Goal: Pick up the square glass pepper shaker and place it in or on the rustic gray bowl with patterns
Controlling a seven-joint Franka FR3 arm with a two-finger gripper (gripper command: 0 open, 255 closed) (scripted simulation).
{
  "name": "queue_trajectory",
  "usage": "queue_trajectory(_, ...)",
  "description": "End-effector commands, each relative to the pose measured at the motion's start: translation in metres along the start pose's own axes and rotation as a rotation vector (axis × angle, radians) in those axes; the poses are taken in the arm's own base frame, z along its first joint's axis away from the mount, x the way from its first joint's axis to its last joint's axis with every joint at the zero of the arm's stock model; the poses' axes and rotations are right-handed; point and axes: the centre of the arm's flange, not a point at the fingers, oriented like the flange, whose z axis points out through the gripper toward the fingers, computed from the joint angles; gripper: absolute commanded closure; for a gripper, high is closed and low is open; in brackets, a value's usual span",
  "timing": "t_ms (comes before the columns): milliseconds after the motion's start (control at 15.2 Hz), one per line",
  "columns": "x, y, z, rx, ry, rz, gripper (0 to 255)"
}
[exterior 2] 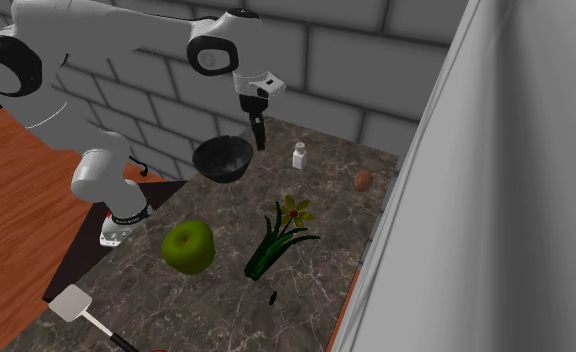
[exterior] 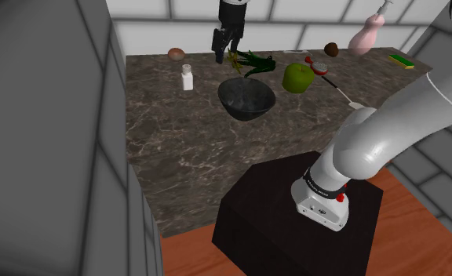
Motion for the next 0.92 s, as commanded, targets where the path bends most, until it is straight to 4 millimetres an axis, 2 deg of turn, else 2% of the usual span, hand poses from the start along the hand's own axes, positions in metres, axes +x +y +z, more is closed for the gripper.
queue_trajectory(0, 0.028, -0.007, 0.008, 0.002, -0.008, -0.014, 0)
queue_trajectory(594, 0.142, -0.036, 0.044, 0.012, -0.04, -0.071, 0)
queue_trajectory(858, 0.142, -0.037, 0.06, 0.012, -0.04, -0.072, 0)
